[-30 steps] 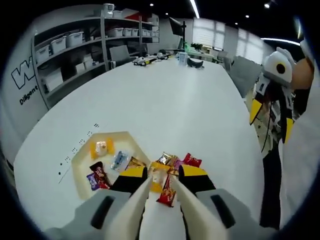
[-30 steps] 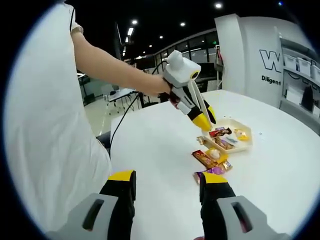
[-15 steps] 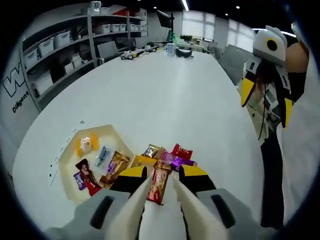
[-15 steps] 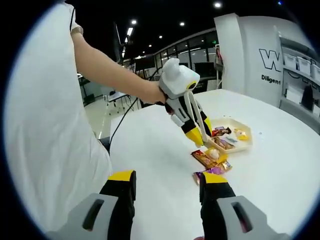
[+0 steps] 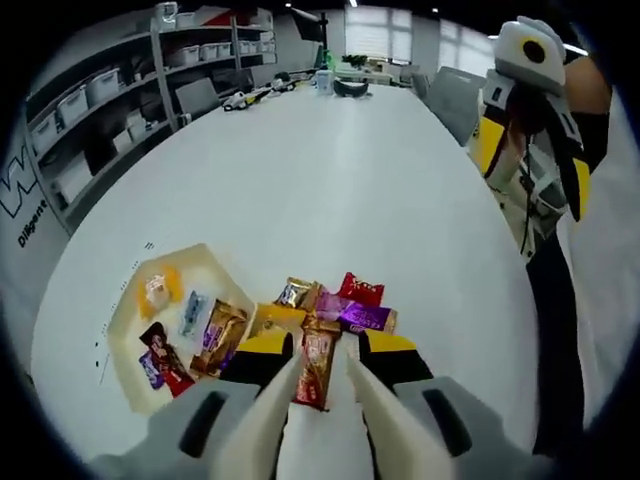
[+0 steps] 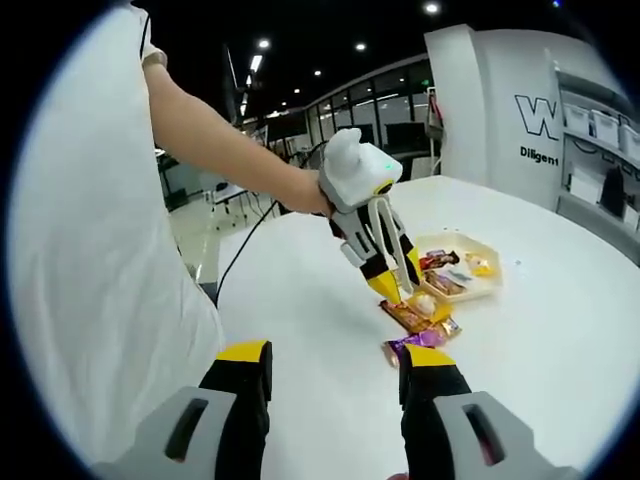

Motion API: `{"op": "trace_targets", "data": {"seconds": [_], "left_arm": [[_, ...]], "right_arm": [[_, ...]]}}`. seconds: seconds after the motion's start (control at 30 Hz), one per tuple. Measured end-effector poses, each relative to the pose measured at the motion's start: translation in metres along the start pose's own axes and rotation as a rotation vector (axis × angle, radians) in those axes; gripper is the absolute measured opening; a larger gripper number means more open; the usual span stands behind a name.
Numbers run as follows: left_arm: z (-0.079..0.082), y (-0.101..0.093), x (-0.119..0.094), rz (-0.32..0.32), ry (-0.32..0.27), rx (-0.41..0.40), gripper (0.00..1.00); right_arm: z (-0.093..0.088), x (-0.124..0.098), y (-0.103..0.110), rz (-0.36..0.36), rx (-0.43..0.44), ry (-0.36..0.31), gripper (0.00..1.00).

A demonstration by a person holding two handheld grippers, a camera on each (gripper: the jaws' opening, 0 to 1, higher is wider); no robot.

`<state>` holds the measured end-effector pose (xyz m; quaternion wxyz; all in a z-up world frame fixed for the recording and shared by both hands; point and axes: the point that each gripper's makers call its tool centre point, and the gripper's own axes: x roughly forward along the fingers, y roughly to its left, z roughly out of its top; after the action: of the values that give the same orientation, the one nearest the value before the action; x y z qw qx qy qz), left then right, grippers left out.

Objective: Place the target food into the container with the food tongs after gripping and lifting it, then release it inside without dropping or visibly crushing the food.

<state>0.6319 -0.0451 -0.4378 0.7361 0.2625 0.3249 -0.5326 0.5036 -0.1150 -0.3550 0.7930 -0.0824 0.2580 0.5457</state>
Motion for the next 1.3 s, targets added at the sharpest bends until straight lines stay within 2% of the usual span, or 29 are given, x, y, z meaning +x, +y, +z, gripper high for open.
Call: {"op": "trace_targets", "data": {"seconds": [0.73, 0.93, 1.3], "left_arm": [[-0.01, 0.001, 0.018, -0.018, 0.054, 0.054, 0.24], [-0.021, 0.003, 0.022, -0.024, 0.081, 0.046, 0.24], [-0.018, 0.008, 0.028, -0.019, 0.072, 0.03, 0.24]], "right_arm": [[-0.004, -0.005, -0.004, -0.012, 0.01, 0.01, 0.48], [-0.004, -0.007, -0.004, -0.013, 0.012, 0.013, 0.48], [-0.007, -0.01, -0.003, -0.008, 0.014, 0.021, 0.48]]}}
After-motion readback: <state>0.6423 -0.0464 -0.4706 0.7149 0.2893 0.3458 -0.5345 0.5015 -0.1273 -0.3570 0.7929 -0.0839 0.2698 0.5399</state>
